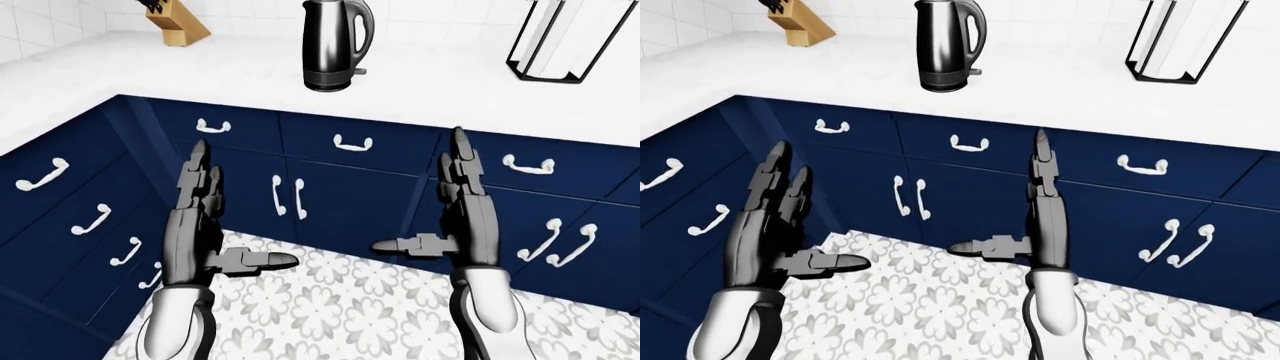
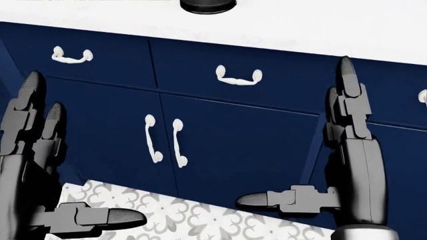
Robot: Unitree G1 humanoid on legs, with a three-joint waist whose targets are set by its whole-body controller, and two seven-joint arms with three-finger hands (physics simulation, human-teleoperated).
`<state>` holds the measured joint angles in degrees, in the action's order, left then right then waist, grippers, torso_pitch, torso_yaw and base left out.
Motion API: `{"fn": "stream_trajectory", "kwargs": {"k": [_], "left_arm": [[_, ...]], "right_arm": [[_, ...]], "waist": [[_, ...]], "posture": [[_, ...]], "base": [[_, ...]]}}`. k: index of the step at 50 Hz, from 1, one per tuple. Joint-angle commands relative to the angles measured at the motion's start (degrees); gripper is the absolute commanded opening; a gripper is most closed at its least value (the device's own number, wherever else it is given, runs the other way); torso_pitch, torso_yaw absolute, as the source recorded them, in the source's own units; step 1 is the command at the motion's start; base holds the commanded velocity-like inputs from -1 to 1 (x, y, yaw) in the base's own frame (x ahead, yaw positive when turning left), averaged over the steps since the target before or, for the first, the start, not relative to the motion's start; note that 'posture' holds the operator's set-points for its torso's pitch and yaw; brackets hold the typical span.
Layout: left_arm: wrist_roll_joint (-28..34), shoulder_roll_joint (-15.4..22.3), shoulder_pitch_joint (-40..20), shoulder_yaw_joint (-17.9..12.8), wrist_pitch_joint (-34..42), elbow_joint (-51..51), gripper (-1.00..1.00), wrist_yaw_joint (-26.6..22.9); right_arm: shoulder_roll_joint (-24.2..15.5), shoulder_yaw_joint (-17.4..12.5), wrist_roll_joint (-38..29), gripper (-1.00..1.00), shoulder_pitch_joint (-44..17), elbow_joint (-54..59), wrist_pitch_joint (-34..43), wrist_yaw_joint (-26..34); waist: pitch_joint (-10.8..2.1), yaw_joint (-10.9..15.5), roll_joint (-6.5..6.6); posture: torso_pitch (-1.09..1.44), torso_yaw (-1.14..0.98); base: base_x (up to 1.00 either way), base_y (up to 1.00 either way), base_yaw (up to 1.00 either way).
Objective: Press down the lever to turn on the electric kettle.
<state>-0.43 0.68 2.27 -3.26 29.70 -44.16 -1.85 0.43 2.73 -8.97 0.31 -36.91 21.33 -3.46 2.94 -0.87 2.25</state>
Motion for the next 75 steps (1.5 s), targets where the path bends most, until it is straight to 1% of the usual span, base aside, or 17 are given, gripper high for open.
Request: {"fn": "stream_trajectory", "kwargs": {"k": [1, 2, 6, 16, 25, 29, 30, 31, 37, 42, 43, 51, 56, 65, 69, 70, 75], "left_arm": [[0.13, 0.26, -0.62, -0.35, -1.72, -1.41, 1.00, 0.24], [0.18, 0.28, -0.64, -0.35, -1.75, -1.40, 1.00, 0.26], [0.29, 0.29, -0.58, -0.29, -2.47, -0.70, 1.00, 0.21], [1.06, 0.31, -0.48, 0.29, -2.32, -1.15, 1.00, -0.07], [1.05, 0.21, -0.57, 0.16, -2.61, -0.77, 1.00, -0.10], [1.11, 0.21, -0.42, 0.25, -2.58, -0.99, 1.00, -0.08], [1.00, 0.37, -1.39, 0.03, -0.67, -1.94, 1.00, 0.00], [1.06, 0.24, -0.57, 0.17, -2.32, -1.06, 1.00, -0.08], [1.38, 0.28, -0.36, 0.34, -2.88, -0.56, 1.00, -0.05], [1.36, 0.14, -0.33, 0.55, -2.58, -0.84, 1.00, -0.05], [1.36, 0.15, -0.36, 0.57, -2.44, -0.98, 1.00, -0.05], [1.16, 0.22, -0.67, 0.34, -1.71, -1.49, 1.00, -0.06], [1.08, 0.34, -1.18, 0.16, -0.46, -2.53, 1.00, -0.06], [0.98, 0.45, -1.81, 0.10, 0.94, -3.81, 1.00, -0.11], [1.07, 0.39, -1.67, 0.28, 0.81, -3.84, 1.00, -0.05], [1.07, 0.41, -1.74, 0.27, 1.00, -4.00, 1.00, -0.05], [1.06, 0.35, -1.37, 0.31, 0.86, -4.33, 1.00, -0.08]], "right_arm": [[0.19, 0.51, 0.00, 1.00, -0.90, -1.81, -1.17, 0.07], [0.18, 0.52, 0.01, 1.00, -0.93, -1.78, -1.23, 0.09], [0.16, 0.48, 0.06, 1.00, -0.92, -1.69, -1.35, 0.11], [0.17, 0.40, 0.20, 1.00, -0.88, -1.71, -1.49, 0.13], [0.17, 0.40, 0.29, 1.00, -0.85, -1.92, -1.32, -0.03], [0.15, 0.27, 0.30, 1.00, -0.86, -1.98, -1.32, -0.08], [0.15, 0.27, 0.30, 1.00, -0.85, -2.03, -1.31, -0.09], [0.17, 0.31, 0.30, 1.00, -0.78, -2.11, -1.25, -0.10], [0.13, 0.10, 0.44, 1.00, -0.74, -1.63, -1.68, -0.16], [0.18, 0.13, 0.47, 1.00, -0.70, -1.73, -1.56, -0.26], [0.17, 0.09, 0.50, 1.00, -0.72, -1.71, -1.54, -0.27], [0.09, -0.12, 0.69, 1.00, -0.57, -1.92, -1.52, -0.24], [0.02, -0.47, 0.80, 1.00, -0.91, -3.41, -0.19, -0.12], [-0.15, -1.19, 1.02, 1.00, -1.43, -5.75, 1.82, -0.05], [-0.20, -1.31, 1.10, 1.00, -1.48, -6.11, 2.13, 0.01], [-0.26, -1.48, 1.17, 1.00, -1.48, -6.11, 2.09, 0.06], [-0.38, -2.01, 1.37, 1.00, -1.51, -6.40, 2.29, 0.14]], "waist": [[-0.75, 0.09, 0.65], [-1.53, 0.08, 2.58], [-0.86, 1.30, 1.75], [-2.38, 2.18, -5.73], [-0.51, 0.41, -1.95], [-2.35, 0.29, 3.99], [-1.29, 1.00, 0.96], [-1.10, 0.70, 2.19], [-1.18, 1.87, -0.39], [-2.28, 2.13, -6.30], [-1.83, 1.32, -4.66], [-0.65, 0.38, -2.53], [-2.42, -0.10, 2.61], [-1.04, 1.90, -1.17], [-2.33, 2.06, -6.30], [-1.80, 1.22, -4.66], [-1.36, 0.64, -4.17]], "posture": [[0.00, 0.00], [0.00, 0.00], [0.00, 0.00], [0.00, 0.00], [0.00, 0.00], [0.00, 0.00], [0.00, 0.00], [0.00, 0.00], [0.00, 0.00], [0.00, 0.00], [0.00, 0.00], [0.00, 0.00], [0.00, 0.00], [0.00, 0.00], [0.00, 0.00], [0.00, 0.00], [0.00, 0.00]], "base": [[0.26, 0.00, 0.00], [0.25, 0.00, 0.00], [0.26, 0.00, 0.00], [0.26, 0.00, 0.00], [0.26, 0.00, 0.00], [0.26, 0.00, 0.00], [0.26, 0.00, 0.00], [0.26, 0.00, 0.00], [0.26, 0.00, 0.00], [0.26, 0.00, 0.00], [0.26, 0.00, 0.00], [0.26, 0.00, 0.00], [0.26, 0.00, 0.00], [0.26, 0.00, 0.00], [0.26, 0.00, 0.00], [0.26, 0.00, 0.00], [0.26, 0.00, 0.00]]}}
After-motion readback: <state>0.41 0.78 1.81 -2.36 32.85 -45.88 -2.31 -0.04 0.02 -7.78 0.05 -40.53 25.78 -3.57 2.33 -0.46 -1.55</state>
